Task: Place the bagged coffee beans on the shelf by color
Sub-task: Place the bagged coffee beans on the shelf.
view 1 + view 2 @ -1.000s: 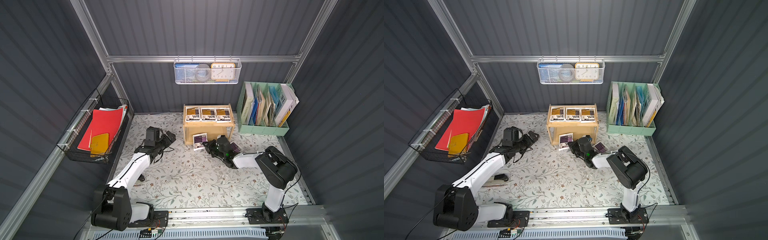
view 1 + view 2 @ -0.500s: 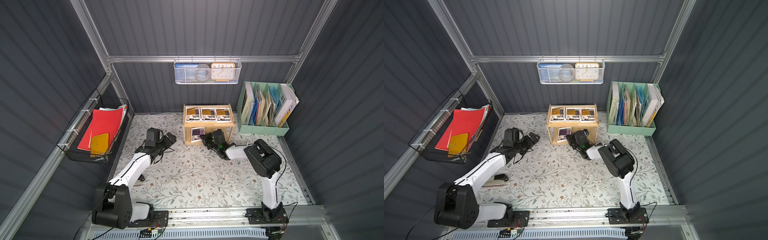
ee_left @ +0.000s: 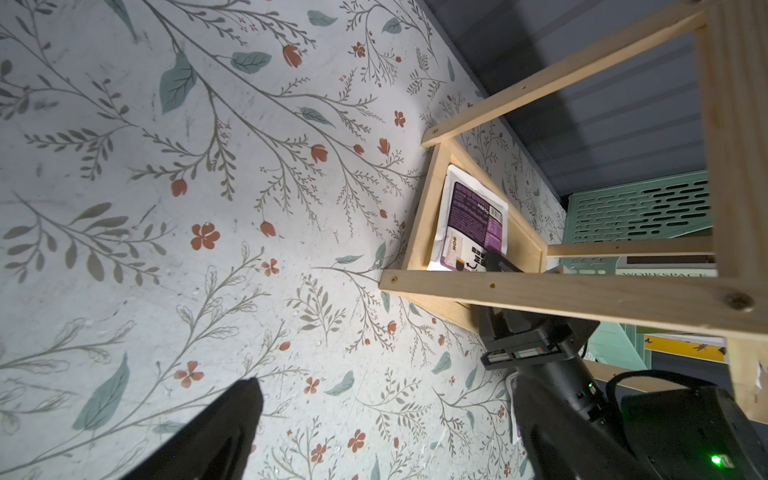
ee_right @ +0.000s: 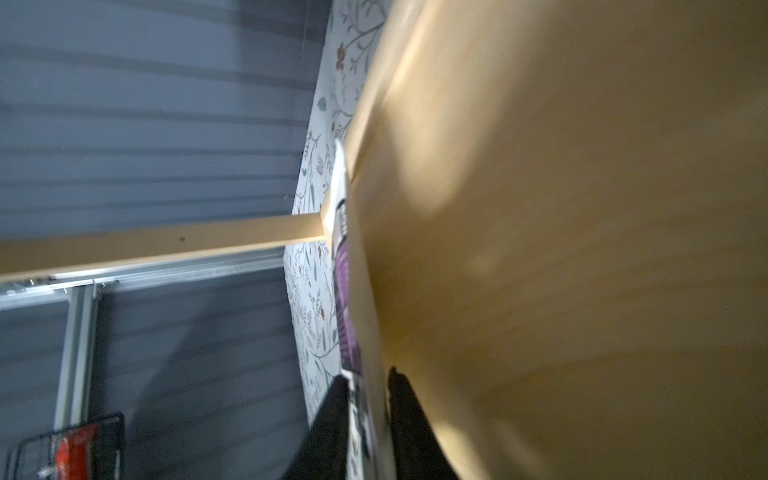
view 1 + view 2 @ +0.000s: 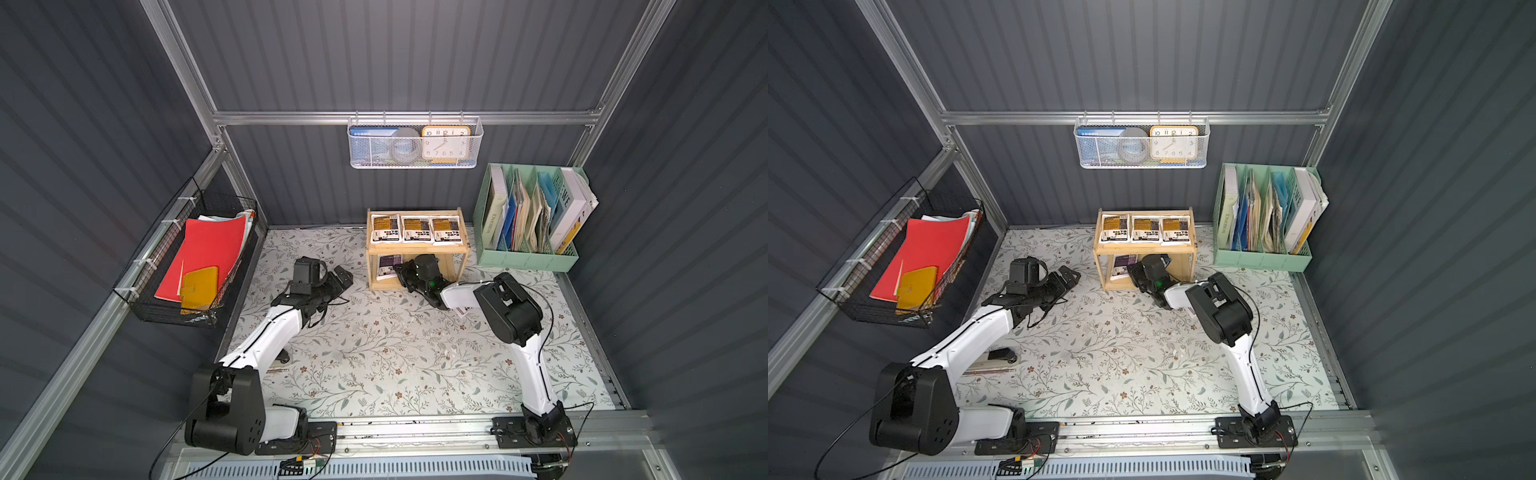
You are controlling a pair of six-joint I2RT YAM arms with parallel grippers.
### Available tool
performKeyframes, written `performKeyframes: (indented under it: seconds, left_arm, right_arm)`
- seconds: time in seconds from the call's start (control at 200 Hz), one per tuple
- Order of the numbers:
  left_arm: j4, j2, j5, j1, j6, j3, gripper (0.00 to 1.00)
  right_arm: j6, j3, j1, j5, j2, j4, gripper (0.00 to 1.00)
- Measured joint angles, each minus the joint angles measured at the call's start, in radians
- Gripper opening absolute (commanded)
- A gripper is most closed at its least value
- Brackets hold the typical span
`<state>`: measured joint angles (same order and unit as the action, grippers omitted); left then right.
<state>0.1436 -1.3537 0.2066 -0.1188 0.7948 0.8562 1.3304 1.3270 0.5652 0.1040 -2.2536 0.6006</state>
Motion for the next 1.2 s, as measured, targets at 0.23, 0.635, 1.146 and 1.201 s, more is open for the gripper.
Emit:
performKeyframes:
  seconds: [0.23,0.635,1.146,1.201]
  left_arm:
    - [-0.006,0.0,0.003,0.0,0.0,-0.015,1.0]
    - [-0.016,0.003,0.006,0.0,0.0,-0.021,1.0]
    - [0.005,0.049,-0.01,0.0,-0.039,-0.028,1.0]
    - [0.014,0.06,-0.021,0.0,-0.054,-0.028,1.0]
  right_arm:
    - [-0.035,-0.016,0.001,-0.007,0.031,-0.018,0.64]
    - [-0.075,-0.128,0.002,-0.027,0.138,-0.056,0.74]
    - [-0.095,-0.452,0.07,-0.014,0.456,-0.024,0.75]
    - [-0.095,-0.512,0.07,-0.016,0.519,-0.02,0.75]
